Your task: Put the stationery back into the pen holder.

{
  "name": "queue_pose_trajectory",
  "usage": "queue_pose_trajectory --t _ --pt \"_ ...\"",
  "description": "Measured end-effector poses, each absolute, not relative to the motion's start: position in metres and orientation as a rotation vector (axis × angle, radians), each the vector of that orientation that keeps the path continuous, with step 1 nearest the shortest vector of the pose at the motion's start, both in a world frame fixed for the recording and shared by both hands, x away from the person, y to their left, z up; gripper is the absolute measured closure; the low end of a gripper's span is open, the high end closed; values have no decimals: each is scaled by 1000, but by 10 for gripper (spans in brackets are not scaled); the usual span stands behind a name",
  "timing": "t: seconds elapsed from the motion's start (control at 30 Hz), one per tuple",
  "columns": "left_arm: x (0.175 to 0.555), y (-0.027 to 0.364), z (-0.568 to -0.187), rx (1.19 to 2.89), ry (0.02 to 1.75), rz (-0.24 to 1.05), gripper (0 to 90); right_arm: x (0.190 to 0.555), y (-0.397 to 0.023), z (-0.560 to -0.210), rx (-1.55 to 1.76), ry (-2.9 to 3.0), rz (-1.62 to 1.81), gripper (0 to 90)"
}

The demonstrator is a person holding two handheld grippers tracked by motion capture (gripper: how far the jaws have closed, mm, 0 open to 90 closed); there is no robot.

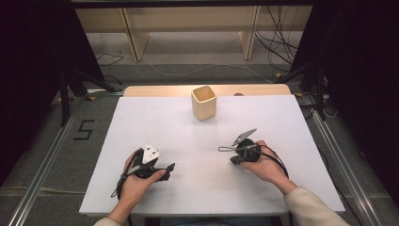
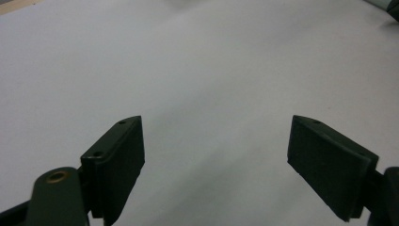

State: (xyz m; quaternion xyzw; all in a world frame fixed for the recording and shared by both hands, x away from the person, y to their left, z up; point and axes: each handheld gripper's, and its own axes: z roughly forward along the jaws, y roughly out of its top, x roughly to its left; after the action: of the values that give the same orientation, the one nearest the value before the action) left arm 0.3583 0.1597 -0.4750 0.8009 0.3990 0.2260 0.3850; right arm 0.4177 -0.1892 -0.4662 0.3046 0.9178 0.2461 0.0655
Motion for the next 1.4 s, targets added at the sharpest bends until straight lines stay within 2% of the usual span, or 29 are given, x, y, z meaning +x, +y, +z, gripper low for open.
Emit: queue_pose_trajectory --t 0.57,0.87,1.17,1.4 --pt "357 163 -475 2039 1025 576 193 410 -239 -460 1026 2752 611 900" --pt "357 162 -475 2037 1027 576 193 414 -250 -458 1066 2744 572 894" --pt "358 163 -475 2043 1023 576 193 426 -245 -437 1040 2808 454 720" --pt "358 162 -476 2037 1025 574 192 443 -237 -433 1076 2824 325 633"
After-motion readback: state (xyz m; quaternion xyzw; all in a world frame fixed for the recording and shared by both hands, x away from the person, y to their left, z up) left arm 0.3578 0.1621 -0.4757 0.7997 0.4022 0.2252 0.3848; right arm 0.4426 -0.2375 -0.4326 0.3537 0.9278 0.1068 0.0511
